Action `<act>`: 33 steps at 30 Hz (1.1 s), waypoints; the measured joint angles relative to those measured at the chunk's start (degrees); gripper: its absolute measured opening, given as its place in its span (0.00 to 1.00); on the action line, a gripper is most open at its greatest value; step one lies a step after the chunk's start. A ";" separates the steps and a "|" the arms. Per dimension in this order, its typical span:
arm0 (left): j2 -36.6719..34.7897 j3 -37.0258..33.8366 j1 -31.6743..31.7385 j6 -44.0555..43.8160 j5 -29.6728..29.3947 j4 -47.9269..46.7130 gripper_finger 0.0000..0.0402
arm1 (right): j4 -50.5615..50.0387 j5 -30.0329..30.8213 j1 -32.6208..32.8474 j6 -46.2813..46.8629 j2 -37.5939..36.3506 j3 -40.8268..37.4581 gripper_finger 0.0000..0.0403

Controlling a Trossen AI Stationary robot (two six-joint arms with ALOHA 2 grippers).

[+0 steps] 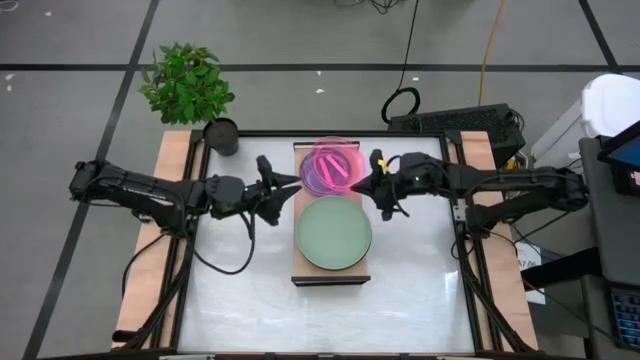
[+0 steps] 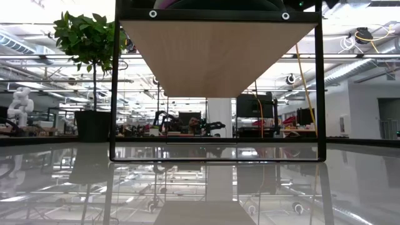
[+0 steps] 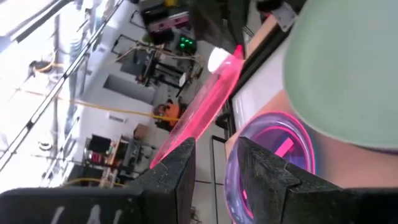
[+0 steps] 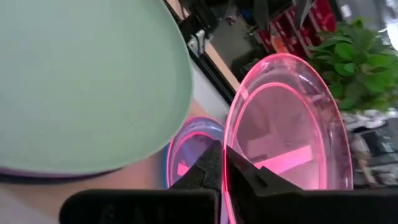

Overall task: Place and stack plates onto a shelf
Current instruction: Stack the pink plate on top of the pink plate

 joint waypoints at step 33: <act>4.61 0.00 8.65 5.04 8.48 -8.67 0.23 | -16.06 -10.02 -4.47 1.13 15.41 16.91 0.00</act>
